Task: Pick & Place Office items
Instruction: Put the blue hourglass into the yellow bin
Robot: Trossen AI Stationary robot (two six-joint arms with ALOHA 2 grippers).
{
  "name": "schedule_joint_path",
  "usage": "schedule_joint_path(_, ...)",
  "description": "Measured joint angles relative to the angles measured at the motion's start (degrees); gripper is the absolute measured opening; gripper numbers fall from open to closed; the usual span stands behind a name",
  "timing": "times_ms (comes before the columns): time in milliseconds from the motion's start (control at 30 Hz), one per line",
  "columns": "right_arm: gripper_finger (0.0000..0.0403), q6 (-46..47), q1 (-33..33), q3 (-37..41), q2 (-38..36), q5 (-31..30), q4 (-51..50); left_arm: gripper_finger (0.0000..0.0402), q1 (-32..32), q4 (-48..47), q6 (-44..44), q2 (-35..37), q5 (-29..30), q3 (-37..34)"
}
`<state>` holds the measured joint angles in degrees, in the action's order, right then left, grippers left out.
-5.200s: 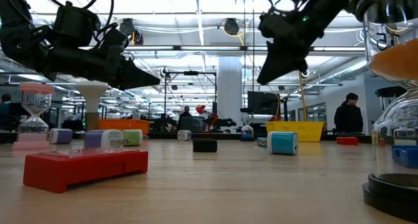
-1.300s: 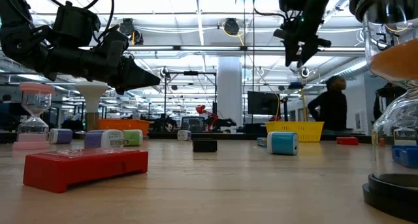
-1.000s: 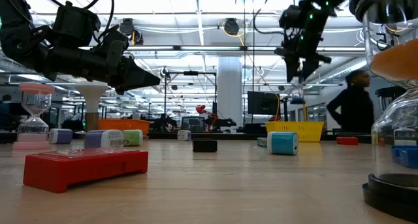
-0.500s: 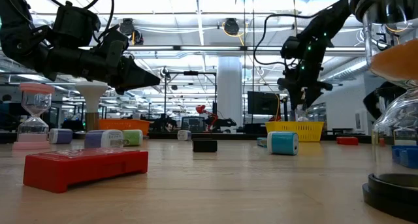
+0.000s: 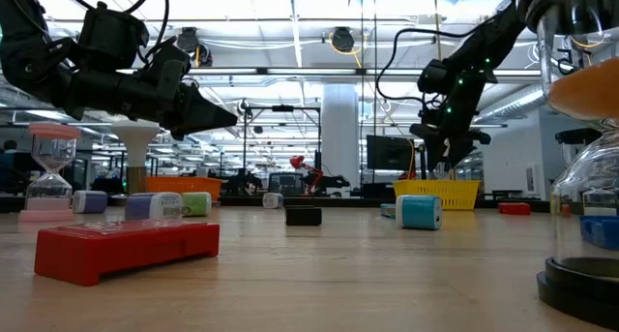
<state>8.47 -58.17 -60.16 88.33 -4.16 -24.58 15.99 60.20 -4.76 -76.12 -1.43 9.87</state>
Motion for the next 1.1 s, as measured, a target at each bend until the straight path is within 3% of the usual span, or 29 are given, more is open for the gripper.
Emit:
schedule_joint_path(300, 0.0205, -1.25, -0.02, 1.61, 0.0, -0.15, 1.81, 0.0037, -0.02, 0.0, 0.01, 0.0, 0.0, 0.0)
schedule_joint_path(500, 0.0234, -1.27, -0.02, 1.61, 0.0, -0.7, 2.4, 0.0037, 0.0, 0.0, 0.0, 0.0, 0.0, 0.0)
schedule_joint_path(933, 0.0237, -1.26, 0.0, 1.61, 0.0, -4.0, 3.9, 0.0037, 0.0, 0.0, 0.01, 0.0, 0.0, 0.0)
schedule_joint_path(1100, 0.0237, -0.31, 0.04, 1.61, -0.75, -7.9, 4.4, 0.0037, 0.0, 0.0, -0.01, 0.0, 0.0, 0.0)
